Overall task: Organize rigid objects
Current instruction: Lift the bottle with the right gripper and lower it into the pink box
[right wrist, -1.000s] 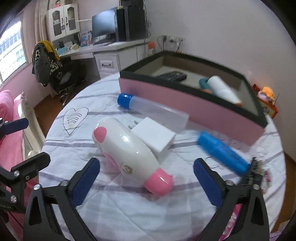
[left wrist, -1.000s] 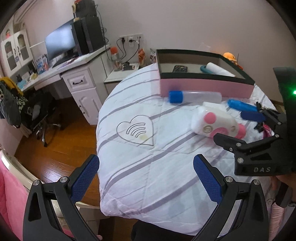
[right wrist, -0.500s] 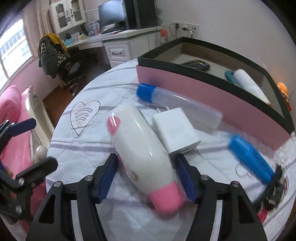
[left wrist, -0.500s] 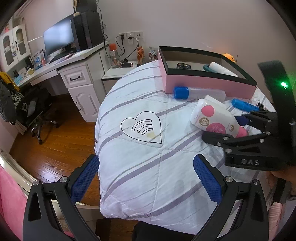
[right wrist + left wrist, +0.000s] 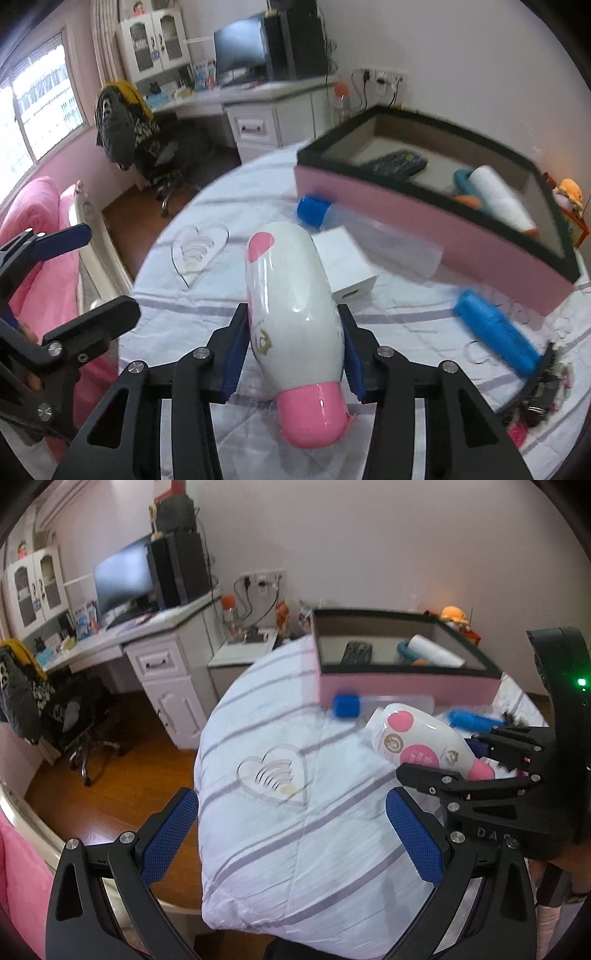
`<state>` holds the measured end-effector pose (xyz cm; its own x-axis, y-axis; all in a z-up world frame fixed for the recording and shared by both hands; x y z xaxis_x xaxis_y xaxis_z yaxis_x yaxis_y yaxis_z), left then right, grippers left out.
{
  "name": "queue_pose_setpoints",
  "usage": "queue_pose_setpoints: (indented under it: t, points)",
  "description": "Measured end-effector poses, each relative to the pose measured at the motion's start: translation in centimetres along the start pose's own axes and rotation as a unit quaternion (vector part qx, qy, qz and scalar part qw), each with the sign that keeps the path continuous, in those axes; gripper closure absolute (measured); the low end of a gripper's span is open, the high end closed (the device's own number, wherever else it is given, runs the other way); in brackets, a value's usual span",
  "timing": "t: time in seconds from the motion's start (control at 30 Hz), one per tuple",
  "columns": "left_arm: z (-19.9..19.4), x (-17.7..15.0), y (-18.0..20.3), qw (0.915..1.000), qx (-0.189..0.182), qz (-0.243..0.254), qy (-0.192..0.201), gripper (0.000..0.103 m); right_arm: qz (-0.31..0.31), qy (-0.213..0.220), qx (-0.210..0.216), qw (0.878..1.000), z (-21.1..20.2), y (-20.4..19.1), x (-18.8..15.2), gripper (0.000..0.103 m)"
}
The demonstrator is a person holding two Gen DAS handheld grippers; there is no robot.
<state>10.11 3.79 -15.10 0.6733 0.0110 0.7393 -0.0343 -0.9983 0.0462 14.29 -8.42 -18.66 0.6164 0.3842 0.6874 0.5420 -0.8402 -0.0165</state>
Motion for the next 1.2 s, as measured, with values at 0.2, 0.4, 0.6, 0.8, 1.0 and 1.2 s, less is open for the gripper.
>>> queue_pose_setpoints:
  t: [0.2, 0.4, 0.6, 0.8, 1.0, 1.2]
  points:
    - [-1.4, 2.3, 2.4, 0.9992, -0.009, 0.018, 0.035, 0.000, -0.003, 0.044, -0.023, 0.999, -4.2, 1.9, 1.4, 0.057]
    - [-1.6, 5.0, 4.9, 0.9975, -0.022, 0.031, 0.060, 0.000, -0.004, 0.065, -0.048, 0.997, -5.9, 4.7, 3.4, 0.056]
    - [0.0, 8.7, 7.2, 0.9958, -0.031, 0.041, 0.076, 0.000, 0.003, 0.065, -0.061, 0.996, -4.9, 8.1, 6.1, 0.056]
    - [4.8, 11.4, 8.1, 0.9976, -0.024, 0.045, 0.046, 0.000, 0.026, 0.035, -0.067, 0.997, -1.4, 11.6, 7.4, 0.056]
    - [9.7, 11.7, 8.0, 0.9989, -0.006, 0.047, 0.006, 0.000, 0.048, -0.007, -0.068, 0.997, 2.8, 13.9, 7.1, 0.056]
    - [12.5, 11.3, 8.1, 0.9982, 0.004, 0.056, -0.019, 0.001, 0.060, -0.043, -0.061, 0.995, 6.4, 15.0, 6.4, 0.056]
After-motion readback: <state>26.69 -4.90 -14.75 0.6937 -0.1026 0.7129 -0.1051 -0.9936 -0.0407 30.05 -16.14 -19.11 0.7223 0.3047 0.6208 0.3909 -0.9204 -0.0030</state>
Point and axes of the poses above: each gripper's, at about its wrist camera, not at the fingertips, and z roughly the way its jaws point, y to its right, x to its top, the point moved 5 cm from there along z, roughly the way its jaws point, and after that the axes turned 10 degrees about -z, right-handed, at the moved point
